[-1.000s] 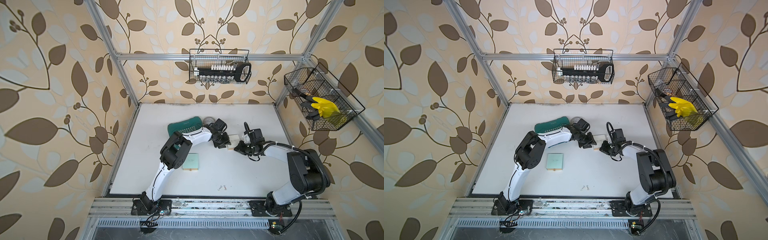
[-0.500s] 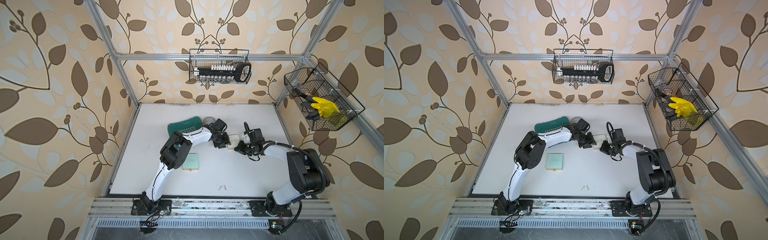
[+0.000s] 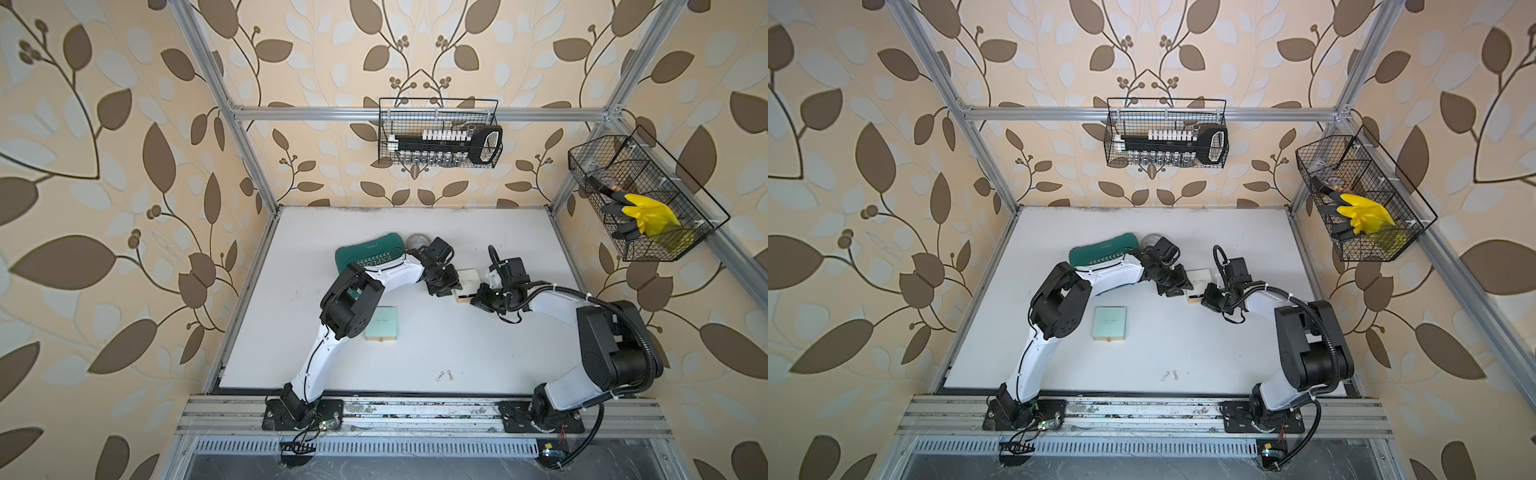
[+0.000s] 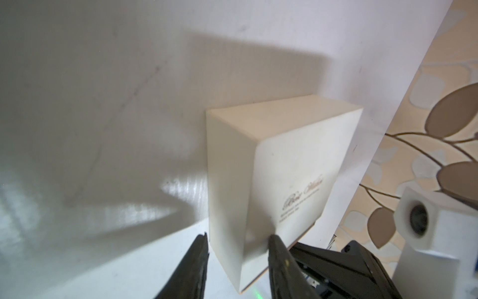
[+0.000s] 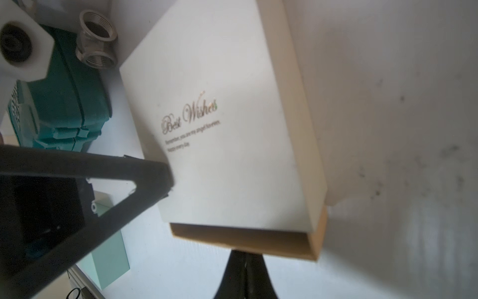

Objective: Take out the earrings from the drawer-style jewelry box
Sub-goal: Open the drawer in the jewelry box.

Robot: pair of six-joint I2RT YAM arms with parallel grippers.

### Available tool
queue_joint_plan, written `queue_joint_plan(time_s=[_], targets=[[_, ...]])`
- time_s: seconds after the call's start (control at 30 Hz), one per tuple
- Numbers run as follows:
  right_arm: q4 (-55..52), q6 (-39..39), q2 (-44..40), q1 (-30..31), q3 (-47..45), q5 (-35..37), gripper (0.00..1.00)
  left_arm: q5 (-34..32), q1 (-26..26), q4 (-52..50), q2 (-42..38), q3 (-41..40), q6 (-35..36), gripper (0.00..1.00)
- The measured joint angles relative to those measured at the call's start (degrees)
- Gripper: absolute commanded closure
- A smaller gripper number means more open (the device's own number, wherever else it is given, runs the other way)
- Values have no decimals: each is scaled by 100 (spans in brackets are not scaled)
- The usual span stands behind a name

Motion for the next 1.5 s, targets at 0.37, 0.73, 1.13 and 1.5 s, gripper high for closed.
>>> queue_joint_plan(time_s=[0.37,0.73,1.13,1.5], targets=[[-326,50,-326,105,-201,188,100,0,0,0,2,0,-2,60],[-743,229,-595,334,-278,479,100,2,0,9,2,0,-22,61],[-1235,321,-881,505,-356,772,54,4,0,46,2,-2,-22,62],[-2533,494,-1799,927,282,1469,65,105,2,131,2,-44,-17,63]])
